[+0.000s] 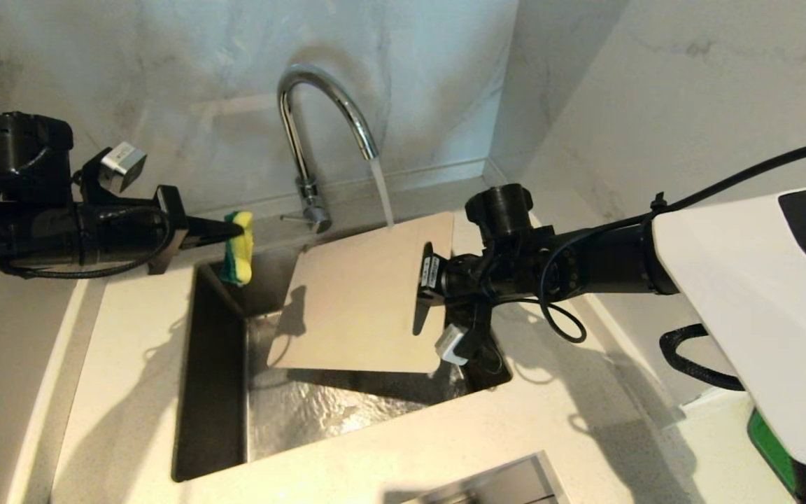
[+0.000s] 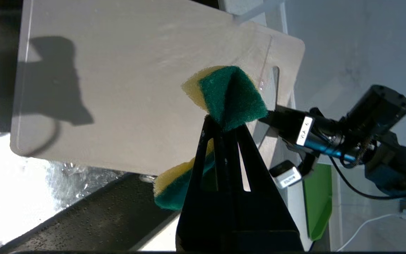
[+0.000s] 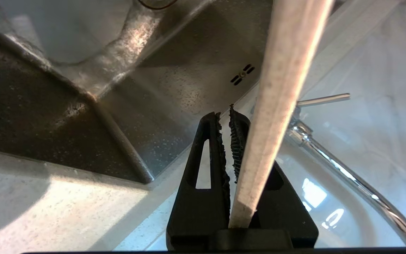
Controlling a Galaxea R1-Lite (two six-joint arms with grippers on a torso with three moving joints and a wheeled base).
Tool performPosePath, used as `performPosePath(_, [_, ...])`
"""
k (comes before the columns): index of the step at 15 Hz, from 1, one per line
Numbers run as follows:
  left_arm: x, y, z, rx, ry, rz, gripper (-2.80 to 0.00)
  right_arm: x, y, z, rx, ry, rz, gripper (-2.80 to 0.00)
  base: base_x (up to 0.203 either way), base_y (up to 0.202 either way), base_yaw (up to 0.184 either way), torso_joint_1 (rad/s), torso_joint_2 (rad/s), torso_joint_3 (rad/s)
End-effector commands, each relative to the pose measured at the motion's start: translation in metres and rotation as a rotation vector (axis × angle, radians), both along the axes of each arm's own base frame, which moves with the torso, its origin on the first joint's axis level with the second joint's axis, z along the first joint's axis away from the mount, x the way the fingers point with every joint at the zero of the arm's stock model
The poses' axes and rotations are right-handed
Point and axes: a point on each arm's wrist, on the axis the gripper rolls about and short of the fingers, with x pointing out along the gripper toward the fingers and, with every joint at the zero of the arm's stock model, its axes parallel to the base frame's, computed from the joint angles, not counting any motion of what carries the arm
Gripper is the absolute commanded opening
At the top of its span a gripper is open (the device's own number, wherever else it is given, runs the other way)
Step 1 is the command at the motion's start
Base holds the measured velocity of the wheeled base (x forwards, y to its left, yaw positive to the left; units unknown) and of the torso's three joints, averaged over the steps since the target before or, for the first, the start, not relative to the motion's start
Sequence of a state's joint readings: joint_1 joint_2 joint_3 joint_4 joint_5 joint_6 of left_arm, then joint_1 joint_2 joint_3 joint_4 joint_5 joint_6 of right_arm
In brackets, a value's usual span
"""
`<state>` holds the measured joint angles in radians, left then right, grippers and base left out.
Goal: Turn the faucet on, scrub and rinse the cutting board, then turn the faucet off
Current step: Scrub the cutting board underwater
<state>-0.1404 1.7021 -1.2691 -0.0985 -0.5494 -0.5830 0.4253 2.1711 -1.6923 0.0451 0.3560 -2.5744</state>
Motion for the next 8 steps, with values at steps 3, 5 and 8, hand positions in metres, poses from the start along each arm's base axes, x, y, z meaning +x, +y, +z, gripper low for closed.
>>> performPosePath(3, [0.004,-0.002,-0.005,-0.001,0.017,-0.006,-2.80,0.017,-0.003,-0.004,0.001,-0.025,-0.009,-2.80,0.000,0.000,0.000,0.000,0.00,0.000])
performPosePath(5, [0.005,-0.004,-0.007,0.003,0.021,-0.011,-2.80,0.024,-0.004,-0.005,0.010,-0.034,-0.009,-2.80,0.000,0.000,0.000,0.000,0.00,0.000])
performPosePath(8, [0.007,-0.004,-0.010,0.004,0.027,-0.011,-2.80,0.030,-0.011,-0.004,0.018,-0.041,-0.020,-2.80,0.000,0.000,0.000,0.000,0.00,0.000])
